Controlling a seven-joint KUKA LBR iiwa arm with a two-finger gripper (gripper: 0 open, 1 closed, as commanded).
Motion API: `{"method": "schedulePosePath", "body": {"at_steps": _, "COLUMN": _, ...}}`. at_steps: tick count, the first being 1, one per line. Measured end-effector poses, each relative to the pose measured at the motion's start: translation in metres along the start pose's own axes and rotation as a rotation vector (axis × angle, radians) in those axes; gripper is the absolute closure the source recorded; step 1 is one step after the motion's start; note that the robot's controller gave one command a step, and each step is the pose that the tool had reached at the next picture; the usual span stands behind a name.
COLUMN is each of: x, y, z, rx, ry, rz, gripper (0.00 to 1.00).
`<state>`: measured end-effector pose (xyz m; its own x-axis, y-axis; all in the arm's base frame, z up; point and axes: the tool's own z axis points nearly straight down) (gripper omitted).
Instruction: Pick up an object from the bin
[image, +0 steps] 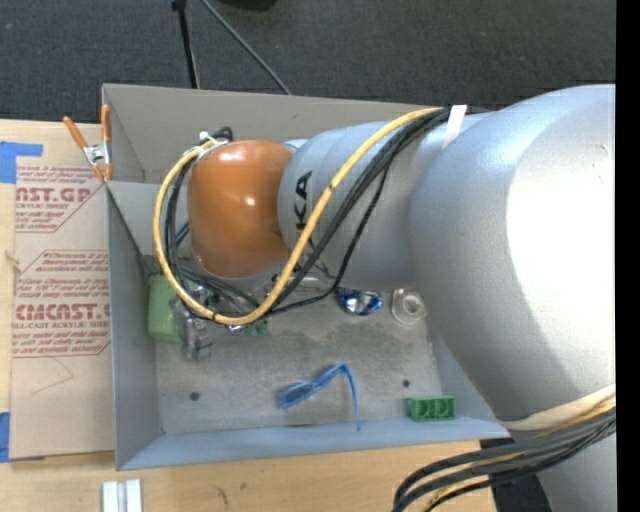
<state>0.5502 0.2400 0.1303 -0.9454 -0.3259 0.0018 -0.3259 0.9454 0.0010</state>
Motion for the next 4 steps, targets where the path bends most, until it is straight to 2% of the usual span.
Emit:
{"method": "schedulePosePath", "body": {"at_steps": 1, "x": -0.001, "y": 0.000, "z": -0.002, "rx": 0.000, "ry": -0.003, "rz": -0.001, "gripper": 0.00}}
{"method": "schedulePosePath", "body": {"at_steps": 2, "x": -0.042, "y": -0.006, "z": 0.042, "rx": -0.007, "ry": -0.024, "rz": -0.178, "gripper": 0.00}}
{"method": "schedulePosePath", "body": {"at_steps": 3, "x": -0.037, "y": -0.011, "z": 0.049, "rx": 0.000, "ry": -0.006, "rz": -0.176, "gripper": 1.00}}
{"method": "schedulePosePath", "body": {"at_steps": 4, "x": 0.015, "y": -0.057, "z": -0.165, "rx": 0.004, "ry": -0.013, "rz": -0.345, "gripper": 1.00}}
